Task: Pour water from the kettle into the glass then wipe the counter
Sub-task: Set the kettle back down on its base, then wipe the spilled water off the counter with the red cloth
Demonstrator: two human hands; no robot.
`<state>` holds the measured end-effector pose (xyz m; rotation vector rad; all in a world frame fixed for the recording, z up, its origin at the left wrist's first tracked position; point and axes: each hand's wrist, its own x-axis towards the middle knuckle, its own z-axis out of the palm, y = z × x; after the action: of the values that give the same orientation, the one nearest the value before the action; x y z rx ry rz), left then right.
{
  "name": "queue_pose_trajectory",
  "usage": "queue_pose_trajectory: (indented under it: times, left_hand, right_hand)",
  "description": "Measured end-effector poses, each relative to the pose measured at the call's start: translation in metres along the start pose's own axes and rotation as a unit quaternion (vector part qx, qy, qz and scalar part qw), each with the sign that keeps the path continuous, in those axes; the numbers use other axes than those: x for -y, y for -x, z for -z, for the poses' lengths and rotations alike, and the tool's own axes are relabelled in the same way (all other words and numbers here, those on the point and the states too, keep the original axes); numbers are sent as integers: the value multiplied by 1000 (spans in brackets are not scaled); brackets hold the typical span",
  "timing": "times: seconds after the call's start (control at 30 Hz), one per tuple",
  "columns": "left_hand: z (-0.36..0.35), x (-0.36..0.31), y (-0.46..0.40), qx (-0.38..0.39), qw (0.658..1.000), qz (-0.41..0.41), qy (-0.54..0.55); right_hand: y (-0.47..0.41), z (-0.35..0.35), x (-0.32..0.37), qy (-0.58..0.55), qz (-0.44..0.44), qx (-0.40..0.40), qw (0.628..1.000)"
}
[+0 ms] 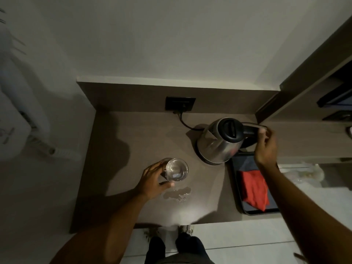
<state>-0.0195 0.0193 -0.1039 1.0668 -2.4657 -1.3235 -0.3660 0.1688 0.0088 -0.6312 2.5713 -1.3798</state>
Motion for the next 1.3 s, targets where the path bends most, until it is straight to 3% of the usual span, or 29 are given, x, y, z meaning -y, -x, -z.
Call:
queue_pose_trajectory:
  times: [0.07, 0.13, 0.23, 0.3, 0.57, 0.7, 0.8, 0.9, 1.1, 1.2, 1.3]
  left_hand:
    - [0, -1, 0, 10, 1000, 2, -6]
    - [0, 0, 0, 22, 1000, 5, -9]
    - [1, 0, 0, 35, 999, 14, -17]
    - [2, 0, 0, 37, 999, 15, -18]
    - [-2, 1, 1, 33, 999, 27, -15]
    - [1, -1, 1, 41, 999, 20, -26]
    - [11, 2, 4, 45, 997, 35, -54]
    - [20, 10, 5, 31, 993, 31, -114]
    - [50, 59, 21, 17, 972, 52, -230]
    - [68, 81, 29, 27, 948, 90, -303]
    - [73, 94, 37, 6, 941, 69, -330]
  right_hand:
    - [27, 3, -20, 35, -2, 0, 999]
    - [55, 8, -51, 160, 12, 37, 986]
    - [85, 18, -99, 360, -19, 153, 920]
    - [94, 22, -123, 400, -62, 222, 887]
    - [89, 23, -129, 406, -70, 243, 878]
    - [86, 30, -109, 329, -53, 224, 916]
    - [98, 18, -85, 281, -9, 158, 947]
    - [128, 3, -70, 253, 26, 147, 956]
    - [175, -45, -57, 295, 98, 248, 918]
    - [174, -61, -56, 327, 89, 239, 910]
    - [172, -76, -57, 341, 84, 208, 913]
